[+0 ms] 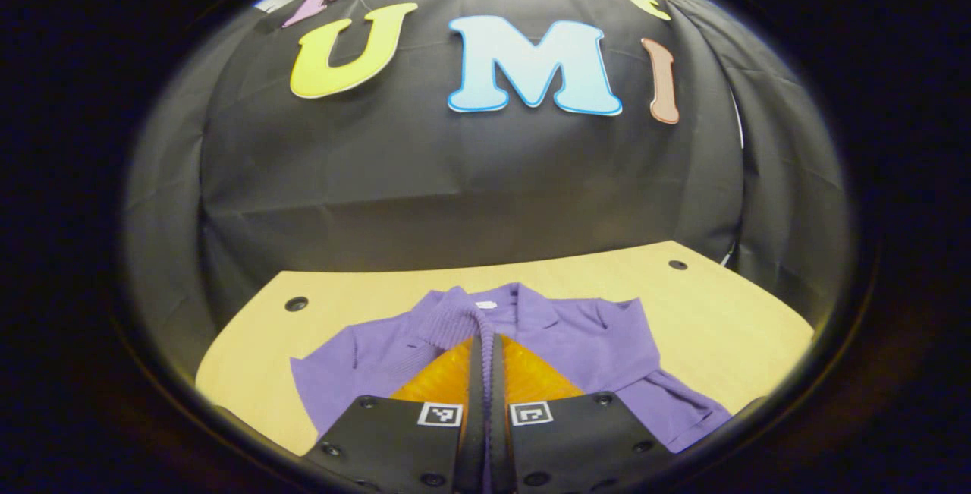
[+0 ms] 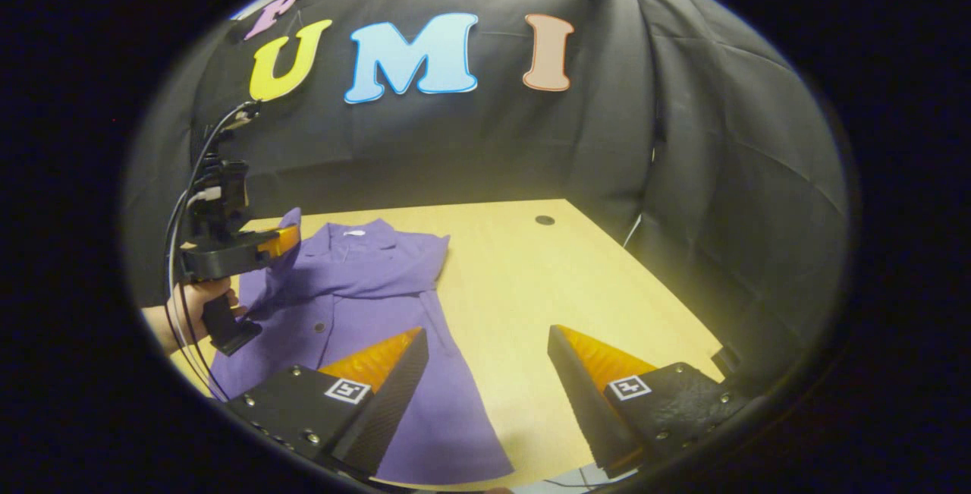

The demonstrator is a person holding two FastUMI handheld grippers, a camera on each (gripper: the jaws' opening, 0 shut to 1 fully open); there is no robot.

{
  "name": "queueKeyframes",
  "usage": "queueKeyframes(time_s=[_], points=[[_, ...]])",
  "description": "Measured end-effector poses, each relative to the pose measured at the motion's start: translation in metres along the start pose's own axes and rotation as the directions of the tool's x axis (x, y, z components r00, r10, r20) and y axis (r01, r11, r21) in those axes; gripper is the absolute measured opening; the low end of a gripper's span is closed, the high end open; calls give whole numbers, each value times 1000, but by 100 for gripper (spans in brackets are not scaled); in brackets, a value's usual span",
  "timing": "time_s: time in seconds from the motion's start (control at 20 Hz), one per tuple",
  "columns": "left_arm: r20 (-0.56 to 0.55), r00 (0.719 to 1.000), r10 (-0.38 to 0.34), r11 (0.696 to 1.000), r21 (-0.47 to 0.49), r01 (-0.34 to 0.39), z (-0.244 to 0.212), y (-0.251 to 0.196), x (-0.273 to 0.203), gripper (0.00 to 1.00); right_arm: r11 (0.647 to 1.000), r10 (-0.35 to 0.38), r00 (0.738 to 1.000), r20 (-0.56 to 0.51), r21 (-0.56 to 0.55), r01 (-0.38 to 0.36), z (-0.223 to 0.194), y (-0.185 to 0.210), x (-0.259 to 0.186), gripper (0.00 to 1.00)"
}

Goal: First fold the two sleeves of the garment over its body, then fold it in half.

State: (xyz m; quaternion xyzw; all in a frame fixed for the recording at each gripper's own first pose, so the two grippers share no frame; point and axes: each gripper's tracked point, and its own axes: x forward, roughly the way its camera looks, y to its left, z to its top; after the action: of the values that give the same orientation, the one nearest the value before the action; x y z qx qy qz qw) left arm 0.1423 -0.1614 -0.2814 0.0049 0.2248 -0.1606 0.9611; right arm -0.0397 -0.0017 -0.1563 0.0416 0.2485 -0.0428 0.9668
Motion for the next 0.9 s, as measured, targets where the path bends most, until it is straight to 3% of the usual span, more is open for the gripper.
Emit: queueKeyframes(time_s=[0.45, 0.65, 0.9], points=[[-37, 998, -44, 999, 20, 45, -15, -96, 51, 10, 997, 56, 998, -21, -50, -57, -7, -46, 16, 98], [-97, 995, -36, 999, 16, 37, -40, -112, 70, 9, 990, 111, 994, -22, -87, -113, -9, -53, 30, 98], [-172, 984, -52, 999, -19, 50, -61, -125, 72, 9, 952, 184, 983, -24, -245, -185, -16, -47, 38, 98]])
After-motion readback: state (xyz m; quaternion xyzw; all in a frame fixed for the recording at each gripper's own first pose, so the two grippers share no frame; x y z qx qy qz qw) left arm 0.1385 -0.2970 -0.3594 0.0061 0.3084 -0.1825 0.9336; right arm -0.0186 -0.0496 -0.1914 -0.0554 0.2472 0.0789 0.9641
